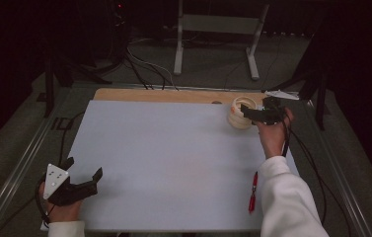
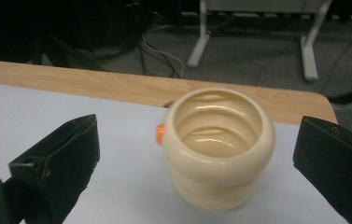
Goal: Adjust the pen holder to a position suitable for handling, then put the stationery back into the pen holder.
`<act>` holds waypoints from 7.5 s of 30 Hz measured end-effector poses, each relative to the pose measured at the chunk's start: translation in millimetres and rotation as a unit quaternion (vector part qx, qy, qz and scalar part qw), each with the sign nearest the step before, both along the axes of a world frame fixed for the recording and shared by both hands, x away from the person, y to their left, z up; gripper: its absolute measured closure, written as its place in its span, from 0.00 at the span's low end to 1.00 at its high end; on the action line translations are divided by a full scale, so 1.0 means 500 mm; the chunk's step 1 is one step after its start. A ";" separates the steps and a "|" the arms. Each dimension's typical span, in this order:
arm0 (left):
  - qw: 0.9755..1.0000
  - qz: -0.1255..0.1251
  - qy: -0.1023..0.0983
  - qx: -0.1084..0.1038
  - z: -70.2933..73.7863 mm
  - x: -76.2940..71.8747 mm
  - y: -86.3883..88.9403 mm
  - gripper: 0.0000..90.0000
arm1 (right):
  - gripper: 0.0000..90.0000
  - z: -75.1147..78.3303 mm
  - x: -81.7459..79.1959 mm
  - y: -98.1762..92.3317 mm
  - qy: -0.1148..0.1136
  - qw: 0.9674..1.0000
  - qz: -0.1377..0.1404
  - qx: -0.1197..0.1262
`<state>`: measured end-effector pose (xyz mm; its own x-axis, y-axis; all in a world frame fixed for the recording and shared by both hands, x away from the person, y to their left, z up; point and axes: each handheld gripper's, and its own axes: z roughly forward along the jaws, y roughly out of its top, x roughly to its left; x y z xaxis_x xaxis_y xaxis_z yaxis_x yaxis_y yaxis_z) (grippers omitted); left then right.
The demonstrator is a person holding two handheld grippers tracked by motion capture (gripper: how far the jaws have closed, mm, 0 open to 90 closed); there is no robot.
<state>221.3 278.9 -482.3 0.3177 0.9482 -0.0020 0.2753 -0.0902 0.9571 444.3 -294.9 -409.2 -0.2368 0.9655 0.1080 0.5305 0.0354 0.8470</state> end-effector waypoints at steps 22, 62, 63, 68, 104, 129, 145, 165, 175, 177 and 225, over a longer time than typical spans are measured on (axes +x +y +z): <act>1.000 -0.003 0.001 -0.006 -0.003 0.003 0.001 0.01 | 0.27 -0.064 0.088 -0.022 0.062 0.995 -0.081 -0.006; 1.000 -0.004 0.004 0.000 -0.004 0.003 -0.004 0.01 | 0.86 -0.051 0.020 -0.049 0.101 0.993 -0.062 0.017; 1.000 -0.003 0.004 0.001 -0.004 0.003 -0.005 0.01 | 0.86 -0.047 0.015 -0.045 0.099 0.993 -0.056 0.013; 1.000 -0.003 0.004 0.002 -0.004 0.003 -0.005 0.01 | 0.86 -0.038 -0.012 -0.021 0.096 0.995 -0.019 0.004; 1.000 -0.012 0.006 0.009 -0.005 0.006 -0.011 0.01 | 0.86 -0.082 -0.152 0.303 0.152 0.958 0.220 -0.104; 1.000 -0.012 0.008 0.010 -0.007 0.008 -0.012 0.01 | 0.04 -0.044 -0.179 0.276 0.062 0.971 0.229 -0.025; 1.000 -0.013 0.011 0.014 -0.008 0.008 -0.014 0.01 | 0.03 -0.019 -0.231 0.203 -0.015 0.979 0.200 -0.036; 1.000 -0.013 0.013 0.015 -0.010 0.009 -0.015 0.01 | 0.03 -0.041 -0.294 0.093 -0.014 0.992 0.111 -0.057; 1.000 -0.013 0.012 0.015 -0.010 0.010 -0.016 0.01 | 0.03 -0.068 -0.310 0.055 0.006 0.995 0.079 -0.057; 1.000 -0.013 0.012 0.016 -0.010 0.010 -0.017 0.01 | 0.03 -0.073 -0.311 0.052 0.009 0.995 0.077 -0.056; 1.000 -0.018 0.015 0.019 -0.012 0.014 -0.021 0.01 | 0.03 -0.170 -0.365 -0.019 0.129 0.988 0.053 -0.064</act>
<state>228.2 268.6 -488.5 0.3513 0.9359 0.0249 0.2991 -0.1374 0.9443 261.9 -304.1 -494.2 -0.3182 0.9464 0.0556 0.7153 0.2012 0.6692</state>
